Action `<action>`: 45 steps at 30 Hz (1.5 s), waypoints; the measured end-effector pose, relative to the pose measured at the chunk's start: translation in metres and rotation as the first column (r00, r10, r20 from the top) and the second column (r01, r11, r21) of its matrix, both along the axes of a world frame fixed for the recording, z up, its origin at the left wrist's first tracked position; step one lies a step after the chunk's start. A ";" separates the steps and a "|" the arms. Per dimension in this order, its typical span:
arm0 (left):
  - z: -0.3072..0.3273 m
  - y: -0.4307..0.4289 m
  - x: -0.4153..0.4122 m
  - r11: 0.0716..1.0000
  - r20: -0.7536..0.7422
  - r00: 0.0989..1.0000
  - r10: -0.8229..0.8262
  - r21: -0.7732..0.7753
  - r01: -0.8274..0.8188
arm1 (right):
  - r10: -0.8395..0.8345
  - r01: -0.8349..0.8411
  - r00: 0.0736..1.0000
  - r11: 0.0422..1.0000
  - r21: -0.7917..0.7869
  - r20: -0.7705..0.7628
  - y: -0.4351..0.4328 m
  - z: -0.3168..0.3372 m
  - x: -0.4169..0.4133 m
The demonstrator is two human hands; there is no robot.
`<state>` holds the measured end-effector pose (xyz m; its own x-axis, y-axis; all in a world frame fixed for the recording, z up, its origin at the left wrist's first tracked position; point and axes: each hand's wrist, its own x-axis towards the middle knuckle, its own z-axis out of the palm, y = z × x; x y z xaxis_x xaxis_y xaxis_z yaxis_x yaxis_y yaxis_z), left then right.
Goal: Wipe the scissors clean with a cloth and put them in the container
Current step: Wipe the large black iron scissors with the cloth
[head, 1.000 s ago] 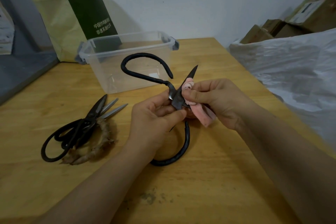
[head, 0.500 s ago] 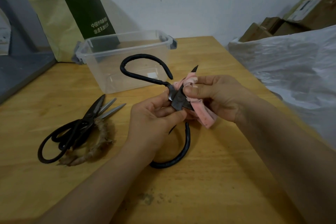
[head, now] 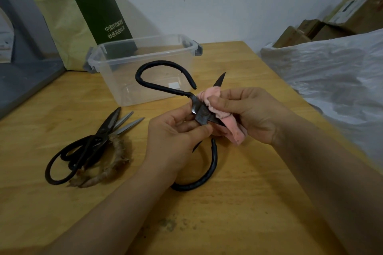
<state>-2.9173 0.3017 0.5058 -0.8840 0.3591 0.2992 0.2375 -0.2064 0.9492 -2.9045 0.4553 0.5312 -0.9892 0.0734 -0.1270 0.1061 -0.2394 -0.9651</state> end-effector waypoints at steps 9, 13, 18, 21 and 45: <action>-0.001 0.002 -0.001 1.000 -0.023 1.000 -0.010 -0.011 0.010 | -0.186 0.185 0.982 0.982 -0.030 -0.037 -0.005 0.004 -0.004; 0.000 0.001 -0.003 1.000 -0.026 1.000 -0.009 -0.010 0.009 | -0.193 0.190 0.981 0.978 -0.081 -0.031 -0.004 0.004 -0.004; 0.000 -0.001 -0.002 0.999 -0.027 1.000 0.003 -0.033 -0.004 | -0.052 0.056 0.998 0.987 0.149 -0.028 -0.005 0.004 0.001; -0.001 0.002 -0.002 0.999 -0.027 1.000 -0.017 -0.040 0.015 | -0.214 0.221 0.974 0.970 0.105 -0.075 -0.004 0.004 -0.004; -0.001 0.004 0.000 0.999 -0.020 1.000 -0.016 -0.053 0.014 | -0.313 0.321 0.946 0.940 0.112 -0.083 -0.005 0.008 -0.003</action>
